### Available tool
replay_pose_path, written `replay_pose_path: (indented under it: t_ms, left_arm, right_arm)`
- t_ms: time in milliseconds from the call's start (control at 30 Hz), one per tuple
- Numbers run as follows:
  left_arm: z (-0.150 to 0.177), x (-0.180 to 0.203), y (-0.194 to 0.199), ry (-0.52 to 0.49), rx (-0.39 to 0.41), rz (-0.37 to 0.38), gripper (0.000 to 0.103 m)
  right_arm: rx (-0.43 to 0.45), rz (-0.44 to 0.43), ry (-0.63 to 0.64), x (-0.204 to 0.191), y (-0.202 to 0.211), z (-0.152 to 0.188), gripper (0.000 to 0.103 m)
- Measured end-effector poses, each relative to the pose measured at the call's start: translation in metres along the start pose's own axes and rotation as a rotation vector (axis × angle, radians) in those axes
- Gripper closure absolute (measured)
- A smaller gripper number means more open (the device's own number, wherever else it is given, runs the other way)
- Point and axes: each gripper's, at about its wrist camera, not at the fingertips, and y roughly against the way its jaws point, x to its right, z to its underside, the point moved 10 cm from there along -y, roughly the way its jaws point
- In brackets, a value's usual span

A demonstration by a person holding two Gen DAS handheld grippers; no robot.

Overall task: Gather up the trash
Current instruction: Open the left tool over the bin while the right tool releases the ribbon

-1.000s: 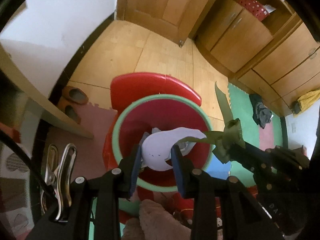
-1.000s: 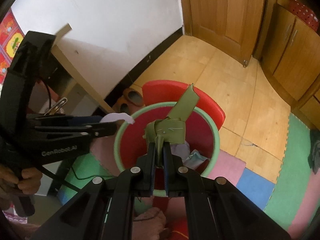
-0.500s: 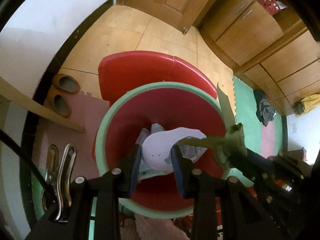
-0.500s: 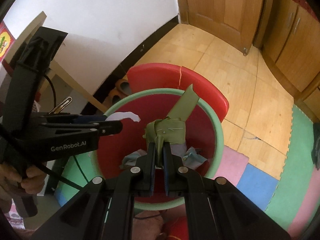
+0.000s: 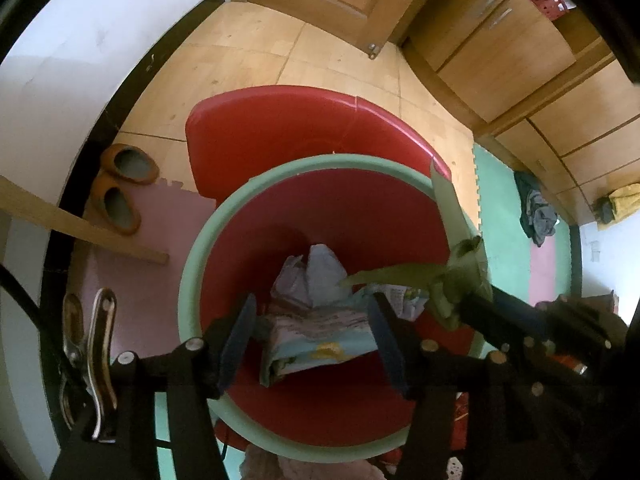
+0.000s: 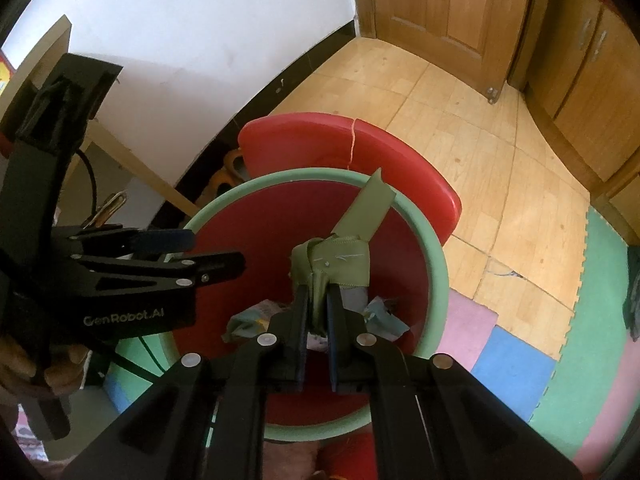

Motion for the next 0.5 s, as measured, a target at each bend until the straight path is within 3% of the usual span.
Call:
replay_pose_path:
  t_ms: [233, 300, 400, 500]
  left_arm:
    - [0.000, -0.008, 0.001, 0.024, 0.006, 0.002, 0.039]
    - [0.000, -0.010, 0.002, 0.029, 0.015, 0.005, 0.033]
    - [0.003, -0.016, 0.003, 0.038, 0.019, 0.006, 0.033]
    - [0.004, -0.021, 0.007, 0.041, 0.017, 0.005, 0.033]
  right_arm:
    - [-0.019, -0.034, -0.022, 0.001, -0.018, -0.001, 0.092]
    - [-0.013, -0.029, -0.029, 0.001, -0.020, -0.002, 0.077]
    - [-0.003, -0.023, -0.025, -0.001, -0.019, -0.003, 0.059]
    - [-0.001, -0.014, -0.018, -0.004, -0.016, -0.004, 0.052]
